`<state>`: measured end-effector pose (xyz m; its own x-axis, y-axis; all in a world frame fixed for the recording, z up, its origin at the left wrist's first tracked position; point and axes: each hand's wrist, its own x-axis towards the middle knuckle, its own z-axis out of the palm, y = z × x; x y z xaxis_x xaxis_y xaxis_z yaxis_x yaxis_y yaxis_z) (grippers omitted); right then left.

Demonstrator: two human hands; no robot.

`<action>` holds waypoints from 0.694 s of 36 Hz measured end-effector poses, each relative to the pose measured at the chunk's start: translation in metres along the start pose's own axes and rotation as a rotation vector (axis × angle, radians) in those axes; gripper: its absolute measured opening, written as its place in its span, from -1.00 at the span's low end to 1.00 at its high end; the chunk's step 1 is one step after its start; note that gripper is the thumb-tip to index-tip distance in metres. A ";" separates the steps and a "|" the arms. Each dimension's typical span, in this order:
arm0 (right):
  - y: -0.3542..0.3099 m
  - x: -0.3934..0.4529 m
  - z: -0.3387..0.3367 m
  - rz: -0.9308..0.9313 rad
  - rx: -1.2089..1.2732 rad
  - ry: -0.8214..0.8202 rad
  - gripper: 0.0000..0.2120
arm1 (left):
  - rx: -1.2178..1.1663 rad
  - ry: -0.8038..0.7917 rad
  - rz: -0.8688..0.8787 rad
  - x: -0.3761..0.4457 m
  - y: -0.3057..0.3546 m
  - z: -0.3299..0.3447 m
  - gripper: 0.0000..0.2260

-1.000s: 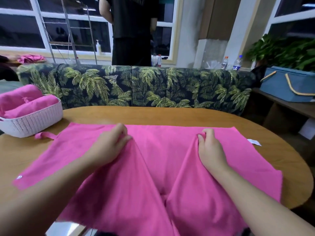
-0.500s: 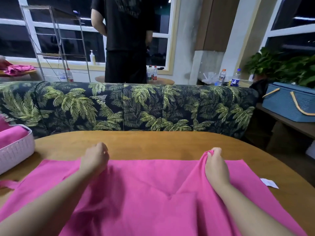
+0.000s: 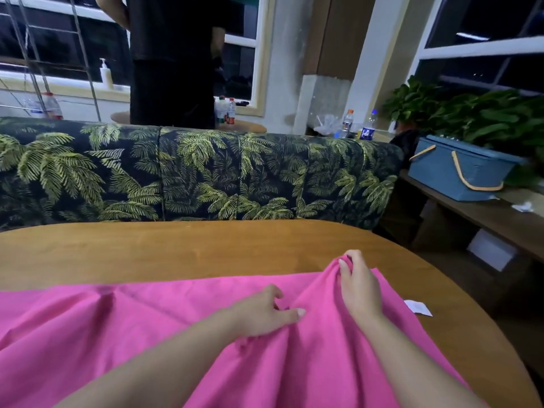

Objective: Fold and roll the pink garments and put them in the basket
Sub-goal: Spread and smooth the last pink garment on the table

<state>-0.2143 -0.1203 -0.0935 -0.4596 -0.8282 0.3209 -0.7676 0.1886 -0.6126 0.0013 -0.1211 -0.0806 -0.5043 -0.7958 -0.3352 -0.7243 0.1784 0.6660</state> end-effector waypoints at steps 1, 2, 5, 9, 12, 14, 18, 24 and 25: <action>0.003 0.003 -0.005 -0.011 -0.004 0.014 -0.87 | -0.007 -0.032 -0.043 0.002 0.004 -0.003 -0.37; 0.007 0.007 -0.010 -0.009 -0.008 0.024 -0.87 | -0.018 -0.077 -0.066 0.003 0.008 -0.005 -0.41; 0.025 0.019 -0.023 0.019 -0.001 0.050 -0.87 | -0.031 -0.219 -0.040 0.005 0.016 -0.010 -0.71; 0.053 0.030 -0.036 0.088 0.057 0.097 -0.88 | 0.153 -0.258 0.039 0.014 0.013 -0.012 -0.87; 0.067 0.034 -0.043 0.124 0.042 0.067 -0.88 | 0.436 -0.208 0.073 0.017 0.013 -0.018 -0.75; 0.073 0.037 -0.045 0.136 0.039 0.037 -0.86 | 0.545 -0.101 0.089 0.021 0.016 -0.023 -0.73; 0.084 0.043 -0.041 0.208 -0.012 -0.057 -0.80 | 0.493 0.126 -0.005 0.037 0.016 -0.030 -0.68; 0.080 0.065 -0.041 0.335 -0.020 -0.033 -0.73 | 0.325 0.363 0.030 0.061 0.018 -0.022 -0.77; 0.078 0.070 -0.041 0.338 -0.032 -0.035 -0.72 | 0.312 0.422 0.049 0.065 0.014 -0.020 -0.78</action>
<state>-0.3243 -0.1423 -0.0889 -0.6752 -0.7334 0.0786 -0.5884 0.4712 -0.6571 -0.0326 -0.1820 -0.0794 -0.3544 -0.9346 0.0317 -0.8428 0.3339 0.4222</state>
